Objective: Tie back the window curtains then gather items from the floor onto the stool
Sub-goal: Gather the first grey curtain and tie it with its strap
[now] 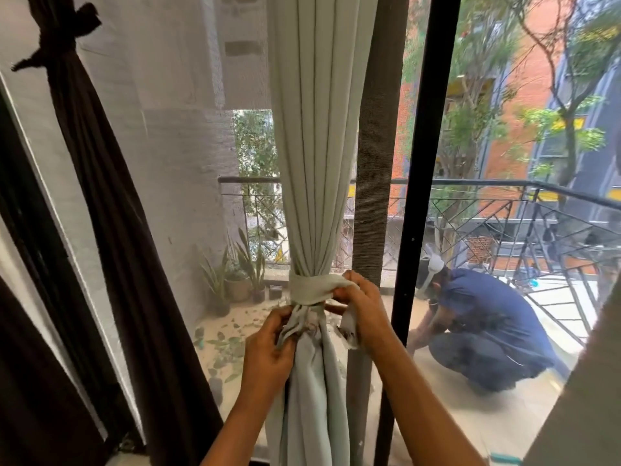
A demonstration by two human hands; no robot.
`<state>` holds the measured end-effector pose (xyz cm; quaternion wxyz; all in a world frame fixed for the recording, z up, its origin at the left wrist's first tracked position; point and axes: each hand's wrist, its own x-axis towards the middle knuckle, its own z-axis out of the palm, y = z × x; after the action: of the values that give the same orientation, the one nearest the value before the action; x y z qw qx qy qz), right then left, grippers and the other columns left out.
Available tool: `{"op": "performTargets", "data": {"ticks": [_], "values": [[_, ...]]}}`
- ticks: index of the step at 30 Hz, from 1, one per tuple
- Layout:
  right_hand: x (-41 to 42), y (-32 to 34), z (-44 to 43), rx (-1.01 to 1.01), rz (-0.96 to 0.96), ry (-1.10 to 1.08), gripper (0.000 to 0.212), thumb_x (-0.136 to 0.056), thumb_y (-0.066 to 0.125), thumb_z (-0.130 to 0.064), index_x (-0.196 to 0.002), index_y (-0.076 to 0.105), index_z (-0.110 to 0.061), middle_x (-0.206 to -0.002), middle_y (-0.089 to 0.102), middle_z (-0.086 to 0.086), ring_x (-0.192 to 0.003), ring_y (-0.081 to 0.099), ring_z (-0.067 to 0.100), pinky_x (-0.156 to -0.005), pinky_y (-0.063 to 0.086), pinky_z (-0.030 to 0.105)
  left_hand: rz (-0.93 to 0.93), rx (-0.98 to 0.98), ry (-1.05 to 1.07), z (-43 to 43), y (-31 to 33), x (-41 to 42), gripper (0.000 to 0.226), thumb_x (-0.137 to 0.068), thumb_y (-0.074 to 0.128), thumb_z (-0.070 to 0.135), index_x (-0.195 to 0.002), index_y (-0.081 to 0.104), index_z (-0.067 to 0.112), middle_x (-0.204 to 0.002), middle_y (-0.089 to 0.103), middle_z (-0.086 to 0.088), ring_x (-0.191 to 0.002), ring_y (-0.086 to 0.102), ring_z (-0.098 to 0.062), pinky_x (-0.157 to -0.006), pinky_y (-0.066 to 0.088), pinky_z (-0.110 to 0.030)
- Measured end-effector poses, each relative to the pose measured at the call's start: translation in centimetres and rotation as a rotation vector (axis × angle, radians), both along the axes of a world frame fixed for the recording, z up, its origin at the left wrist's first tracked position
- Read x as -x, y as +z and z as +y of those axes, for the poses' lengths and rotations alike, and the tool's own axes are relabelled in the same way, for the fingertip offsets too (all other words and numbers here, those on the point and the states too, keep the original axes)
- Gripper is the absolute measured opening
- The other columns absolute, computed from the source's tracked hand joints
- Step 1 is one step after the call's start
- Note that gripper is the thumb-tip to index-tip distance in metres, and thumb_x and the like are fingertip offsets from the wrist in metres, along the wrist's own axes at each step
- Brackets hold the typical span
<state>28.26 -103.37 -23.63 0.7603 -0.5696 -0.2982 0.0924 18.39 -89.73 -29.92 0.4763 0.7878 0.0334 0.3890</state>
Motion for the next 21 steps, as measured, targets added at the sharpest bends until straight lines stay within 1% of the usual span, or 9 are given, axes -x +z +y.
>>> {"op": "performTargets", "data": {"ticks": [4,6,9,11,13,16,18,19,21], "values": [[-0.6,0.8,-0.3,-0.257,0.291,0.052,0.005,-0.065,0.048,-0.012,-0.062,0.049,-0.016,-0.065,0.057,0.006,-0.063,0.06,0.024,-0.068,0.05,0.041,0.033,0.029,-0.07,0.2,1.0,-0.1,0.06,-0.086,0.059,-0.007,-0.104,0.06,0.05,-0.102,0.069,0.022,-0.098,0.065,-0.001,-0.084,0.052,-0.022],[-0.6,0.7,0.0,-0.302,0.366,0.055,0.01,-0.065,0.048,-0.014,-0.057,0.054,-0.018,-0.061,0.058,0.004,-0.057,0.061,0.021,-0.065,0.049,0.039,0.052,0.071,-0.134,0.2,1.9,-0.1,0.055,-0.087,0.061,-0.004,-0.101,0.061,0.05,-0.103,0.069,0.02,-0.1,0.065,-0.002,-0.084,0.049,-0.018],[-0.5,1.0,0.3,-0.218,0.325,0.034,0.01,-0.072,0.05,-0.015,-0.063,0.053,-0.017,-0.064,0.058,0.004,-0.061,0.06,0.021,-0.063,0.05,0.038,0.11,0.062,-0.18,0.1,2.5,0.3,0.035,-0.081,0.066,0.022,-0.108,0.058,0.043,-0.108,0.065,0.024,-0.104,0.061,0.001,-0.084,0.05,-0.019],[-0.5,1.3,0.4,-0.159,0.274,0.014,0.018,-0.085,0.046,-0.011,-0.068,0.049,-0.016,-0.067,0.058,0.005,-0.061,0.061,0.02,-0.057,0.05,0.034,0.109,0.013,-0.13,-0.7,2.5,1.0,0.047,-0.076,0.069,0.042,-0.119,0.05,0.042,-0.114,0.056,0.031,-0.108,0.054,0.009,-0.085,0.049,-0.014],[-0.3,1.5,0.5,-0.13,0.257,0.027,0.022,-0.092,0.041,-0.007,-0.072,0.048,-0.015,-0.071,0.059,0.006,-0.064,0.061,0.02,-0.055,0.05,0.032,0.051,0.003,-0.02,-2.0,2.6,1.4,0.058,-0.072,0.07,0.055,-0.122,0.046,0.04,-0.119,0.05,0.025,-0.11,0.051,0.008,-0.086,0.047,-0.015],[0.2,1.3,0.5,-0.096,0.247,0.055,0.02,-0.093,0.041,-0.007,-0.077,0.052,-0.013,-0.075,0.059,0.006,-0.067,0.063,0.018,-0.055,0.052,0.031,-0.009,0.085,0.143,-3.2,3.7,1.3,0.062,-0.074,0.073,0.052,-0.125,0.04,0.039,-0.119,0.052,0.02,-0.103,0.055,0.008,-0.081,0.05,-0.017],[0.3,1.2,0.3,-0.107,0.249,0.084,0.01,-0.09,0.047,-0.012,-0.082,0.054,-0.01,-0.079,0.058,0.009,-0.07,0.064,0.019,-0.055,0.053,0.032,-0.004,0.03,0.199,-3.4,4.5,0.9,0.062,-0.077,0.073,0.049,-0.129,0.04,0.038,-0.118,0.054,0.021,-0.097,0.057,0.009,-0.078,0.05,-0.015],[0.2,1.0,0.2,-0.128,0.265,0.104,0.013,-0.086,0.052,-0.02,-0.089,0.054,-0.007,-0.085,0.059,0.013,-0.076,0.065,0.023,-0.058,0.055,0.034,0.008,-0.016,0.224,-3.4,4.8,0.6,0.06,-0.079,0.072,0.048,-0.129,0.042,0.036,-0.115,0.056,0.021,-0.094,0.058,0.007,-0.078,0.048,-0.014],[0.2,0.7,0.1,-0.132,0.314,0.118,0.045,-0.08,0.057,-0.035,-0.108,0.053,0.0,-0.098,0.061,0.022,-0.09,0.065,0.032,-0.07,0.057,0.043,0.047,-0.062,0.266,-3.5,5.2,0.3,0.057,-0.082,0.069,0.047,-0.131,0.046,0.03,-0.112,0.059,0.017,-0.097,0.059,-0.002,-0.082,0.049,-0.019]]}}
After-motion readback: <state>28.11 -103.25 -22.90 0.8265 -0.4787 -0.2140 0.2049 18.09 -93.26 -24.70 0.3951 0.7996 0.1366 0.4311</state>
